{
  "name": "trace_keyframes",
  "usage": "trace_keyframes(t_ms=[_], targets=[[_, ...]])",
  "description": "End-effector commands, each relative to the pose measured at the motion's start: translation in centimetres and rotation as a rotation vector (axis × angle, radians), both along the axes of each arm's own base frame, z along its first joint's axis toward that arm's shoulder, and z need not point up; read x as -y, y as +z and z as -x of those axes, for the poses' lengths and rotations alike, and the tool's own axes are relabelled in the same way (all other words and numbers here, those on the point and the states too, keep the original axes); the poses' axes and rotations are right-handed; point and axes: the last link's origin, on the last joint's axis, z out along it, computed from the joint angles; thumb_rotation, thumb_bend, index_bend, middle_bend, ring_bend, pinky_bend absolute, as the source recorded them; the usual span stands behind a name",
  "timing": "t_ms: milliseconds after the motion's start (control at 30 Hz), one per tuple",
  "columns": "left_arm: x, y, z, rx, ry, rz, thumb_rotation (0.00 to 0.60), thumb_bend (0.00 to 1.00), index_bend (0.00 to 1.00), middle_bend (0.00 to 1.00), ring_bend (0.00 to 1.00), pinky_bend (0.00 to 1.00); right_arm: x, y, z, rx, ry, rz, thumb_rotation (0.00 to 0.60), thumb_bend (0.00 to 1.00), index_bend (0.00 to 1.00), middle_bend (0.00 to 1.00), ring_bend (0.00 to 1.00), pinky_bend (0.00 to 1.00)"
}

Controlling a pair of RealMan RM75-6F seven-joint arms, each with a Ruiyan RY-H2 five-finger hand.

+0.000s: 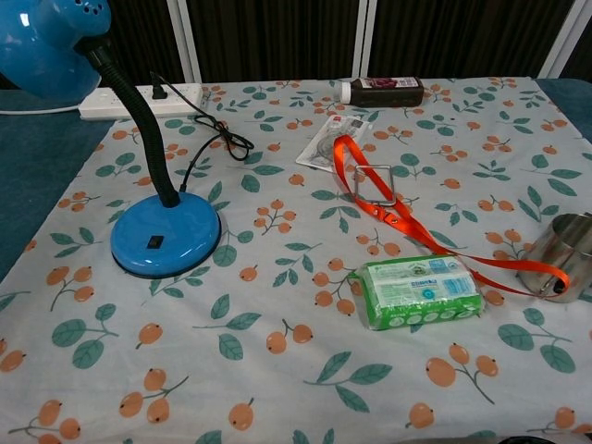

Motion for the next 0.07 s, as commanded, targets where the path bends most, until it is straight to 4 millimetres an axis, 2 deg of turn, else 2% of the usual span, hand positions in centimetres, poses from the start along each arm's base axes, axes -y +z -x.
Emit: trace_keyframes(t_ms=[33,67], targets=[[0.1,0.1,0.89,0.007,0.035,-0.006,0.6,0.26,0.1,0.11,0.05,0.05,0.01,0.02,0.0,0.0,0.0,0.001,0.6,0.2,0.01,0.02,0.03,0.14],[0.03,0.1,0.94,0.007,0.034,-0.006,0.6,0.26,0.1,0.11,0.05,0.05,0.01,0.03,0.02,0.0,0.0,0.001,0.6,0.2,0.01,0.02,0.03,0.14]])
